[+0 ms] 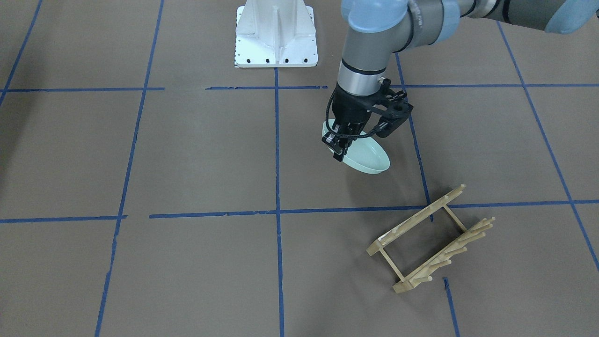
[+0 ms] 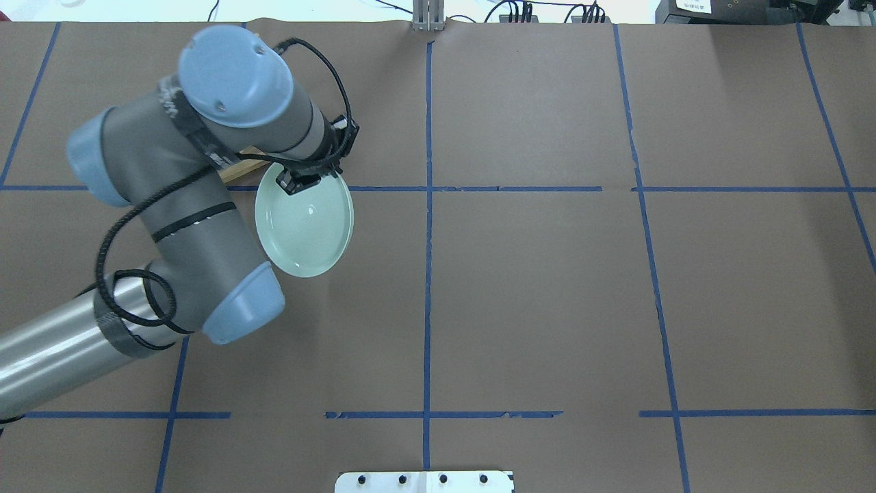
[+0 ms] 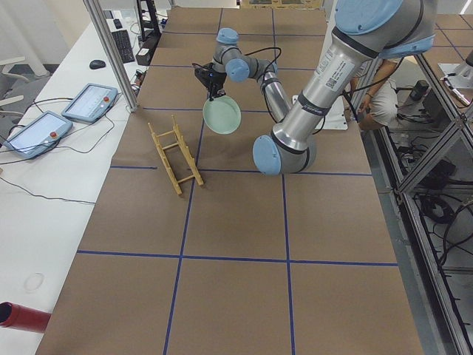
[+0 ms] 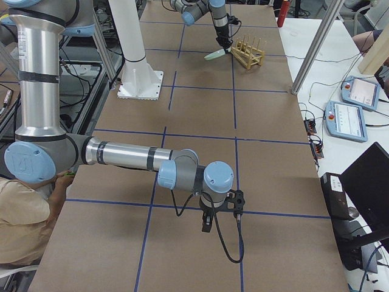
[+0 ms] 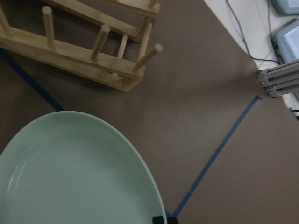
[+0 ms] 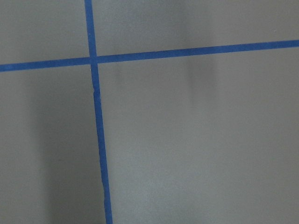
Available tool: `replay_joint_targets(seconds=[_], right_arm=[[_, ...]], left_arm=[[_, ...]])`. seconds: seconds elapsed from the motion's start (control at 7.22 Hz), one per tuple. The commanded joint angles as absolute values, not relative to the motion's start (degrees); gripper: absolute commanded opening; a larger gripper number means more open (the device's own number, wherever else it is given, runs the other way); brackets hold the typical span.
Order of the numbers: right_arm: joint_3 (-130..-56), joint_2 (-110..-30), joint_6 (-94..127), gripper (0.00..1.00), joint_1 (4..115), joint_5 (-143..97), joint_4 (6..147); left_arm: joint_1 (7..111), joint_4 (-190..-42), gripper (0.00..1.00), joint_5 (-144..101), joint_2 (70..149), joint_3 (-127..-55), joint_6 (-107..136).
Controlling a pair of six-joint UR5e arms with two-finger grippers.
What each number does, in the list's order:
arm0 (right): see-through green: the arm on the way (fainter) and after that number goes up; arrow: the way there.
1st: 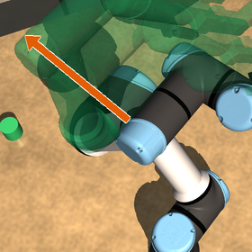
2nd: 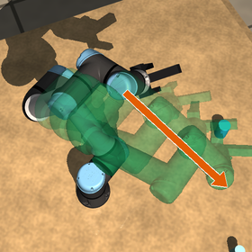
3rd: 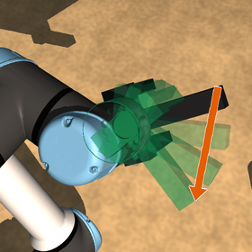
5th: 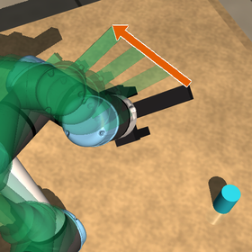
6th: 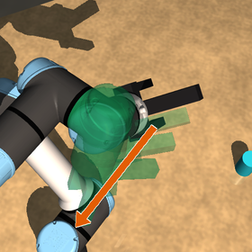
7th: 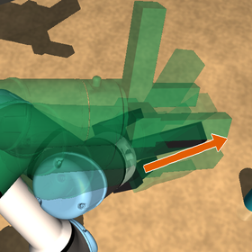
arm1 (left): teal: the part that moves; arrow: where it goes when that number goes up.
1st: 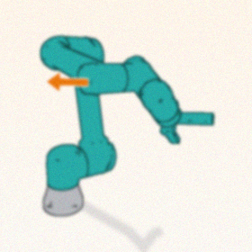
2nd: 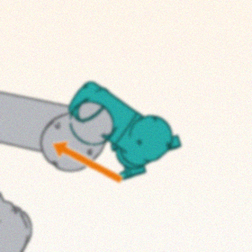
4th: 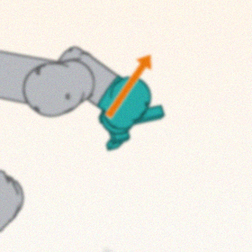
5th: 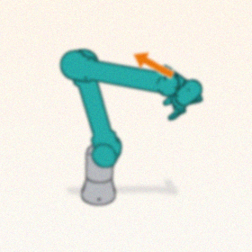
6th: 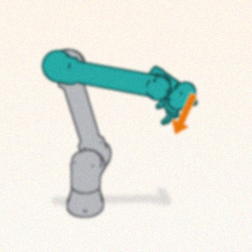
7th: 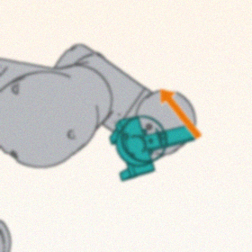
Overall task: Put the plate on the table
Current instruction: 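Lift the plate out of the rack with the left gripper, then lower the plate flat onto the table nearer the robot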
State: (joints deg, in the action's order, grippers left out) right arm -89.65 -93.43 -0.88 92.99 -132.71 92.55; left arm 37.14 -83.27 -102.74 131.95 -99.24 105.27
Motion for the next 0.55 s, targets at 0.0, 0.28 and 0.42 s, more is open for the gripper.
replay_joint_targets(seconds=[0.0,0.28,0.42], right_arm=[[-89.65,-93.43,-0.88,1.00,92.99,-132.71,92.55],[-89.65,-93.43,-0.88,1.00,92.99,-132.71,92.55],[-89.65,-93.43,-0.88,1.00,92.99,-132.71,92.55]], left_arm=[[31.40,-72.61,0.00,-102.66,138.32,-87.25,98.10],[28.67,-72.68,0.00,-102.48,138.95,-84.30,95.63],[28.65,-72.60,0.28,-102.57,139.65,-83.16,93.36]])
